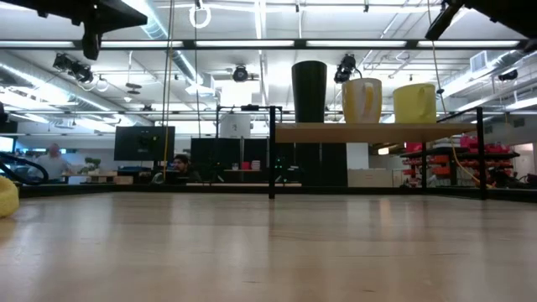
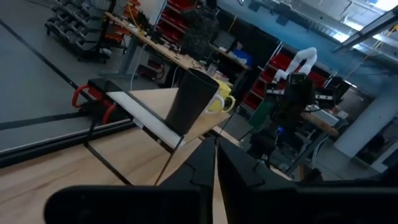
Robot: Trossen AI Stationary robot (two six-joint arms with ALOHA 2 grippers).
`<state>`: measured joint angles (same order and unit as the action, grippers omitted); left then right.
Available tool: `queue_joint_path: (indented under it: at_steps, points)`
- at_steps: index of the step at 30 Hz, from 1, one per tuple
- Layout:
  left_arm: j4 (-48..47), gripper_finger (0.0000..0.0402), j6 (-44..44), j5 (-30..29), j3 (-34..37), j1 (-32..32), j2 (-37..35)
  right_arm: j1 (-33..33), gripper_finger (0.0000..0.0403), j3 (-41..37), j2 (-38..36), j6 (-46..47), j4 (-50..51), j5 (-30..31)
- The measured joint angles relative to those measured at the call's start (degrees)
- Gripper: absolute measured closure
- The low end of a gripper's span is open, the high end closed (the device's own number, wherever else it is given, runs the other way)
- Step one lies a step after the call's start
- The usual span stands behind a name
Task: Stack small to large cups/mugs on shelf
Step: Return to Home Position
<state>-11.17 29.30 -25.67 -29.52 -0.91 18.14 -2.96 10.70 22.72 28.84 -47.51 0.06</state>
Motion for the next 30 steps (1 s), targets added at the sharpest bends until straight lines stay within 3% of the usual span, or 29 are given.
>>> queue_joint_path:
  at_steps: [12,19,30]
  points:
    - [-8.09,0.0386,3.02,-1.34,0.07,0.00,-1.30,-0.92,0.0380,0.00,-0.02,-0.51,2.29,-0.53]
    - [4.45,0.0380,2.59,-1.70,9.14,0.01,-2.00,-0.88,0.0380,0.00,0.21,-0.22,2.94,-0.50]
    - [15.83,0.0386,5.78,-1.70,20.98,0.02,-3.64,-0.90,0.0380,0.00,0.13,-0.17,7.82,-0.35]
